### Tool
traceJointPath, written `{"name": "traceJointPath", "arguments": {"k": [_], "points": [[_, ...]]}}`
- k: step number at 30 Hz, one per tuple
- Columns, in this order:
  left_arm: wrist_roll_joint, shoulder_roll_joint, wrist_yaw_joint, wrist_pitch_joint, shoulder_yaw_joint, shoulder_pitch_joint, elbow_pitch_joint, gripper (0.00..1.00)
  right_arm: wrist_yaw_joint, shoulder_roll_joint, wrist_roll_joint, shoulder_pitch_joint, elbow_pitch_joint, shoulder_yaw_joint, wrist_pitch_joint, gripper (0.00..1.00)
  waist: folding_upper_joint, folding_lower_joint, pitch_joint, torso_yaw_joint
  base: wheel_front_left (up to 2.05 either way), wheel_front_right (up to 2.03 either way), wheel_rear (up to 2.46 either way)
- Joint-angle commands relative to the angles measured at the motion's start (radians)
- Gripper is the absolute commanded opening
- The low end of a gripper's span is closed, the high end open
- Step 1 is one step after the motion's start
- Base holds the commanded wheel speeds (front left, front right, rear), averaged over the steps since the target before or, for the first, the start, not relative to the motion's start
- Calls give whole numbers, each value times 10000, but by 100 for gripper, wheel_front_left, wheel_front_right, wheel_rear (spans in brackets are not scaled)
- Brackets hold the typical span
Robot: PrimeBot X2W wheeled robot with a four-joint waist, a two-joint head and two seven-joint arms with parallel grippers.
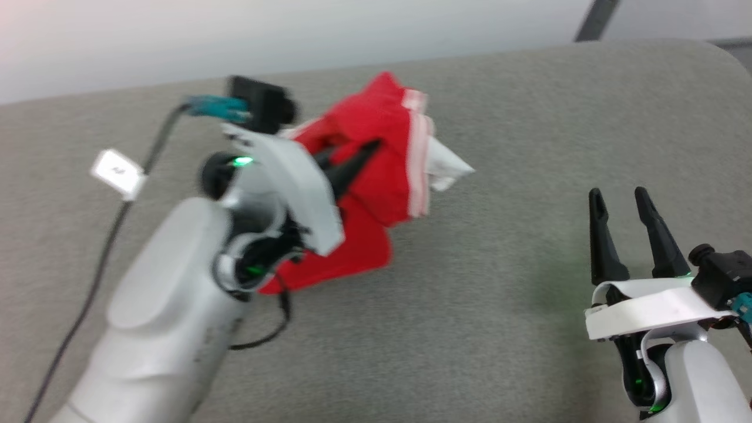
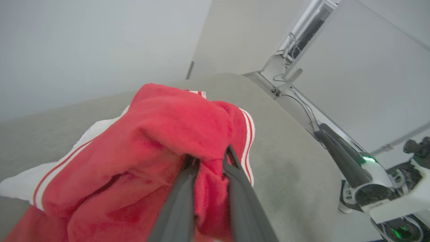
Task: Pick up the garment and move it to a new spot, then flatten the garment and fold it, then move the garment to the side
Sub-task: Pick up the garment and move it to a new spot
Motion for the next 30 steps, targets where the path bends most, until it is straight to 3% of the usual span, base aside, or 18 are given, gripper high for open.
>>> {"name": "traceJointPath", "arguments": {"k": [1, 7, 14, 23, 30], "points": [[-14, -168, 6, 113, -210, -164, -139, 0, -14, 63, 61, -87, -59, -137, -47, 100, 0, 0, 478, -806, 0, 0, 0], [225, -865, 7, 532, -1156, -691, 477, 0, -14, 170, 387, -358, -136, -329, -47, 100, 0, 0, 1152, -1782, 0, 0, 0], [412, -1314, 6, 553, -1975, -1332, 2684, 0, -14, 197, 1122, -628, -128, -95, -47, 100, 0, 0, 1815, -2920, 0, 0, 0], [857, -921, 31, 1342, -3645, -1877, 5189, 0, -14, 200, 1867, -670, -131, 115, -47, 100, 0, 0, 2380, -3899, 0, 0, 0], [689, -551, 69, 1989, -4869, -1777, 6037, 0, -14, 201, 1952, -613, -80, 196, -47, 100, 0, 0, 2338, -3918, 0, 0, 0]]}}
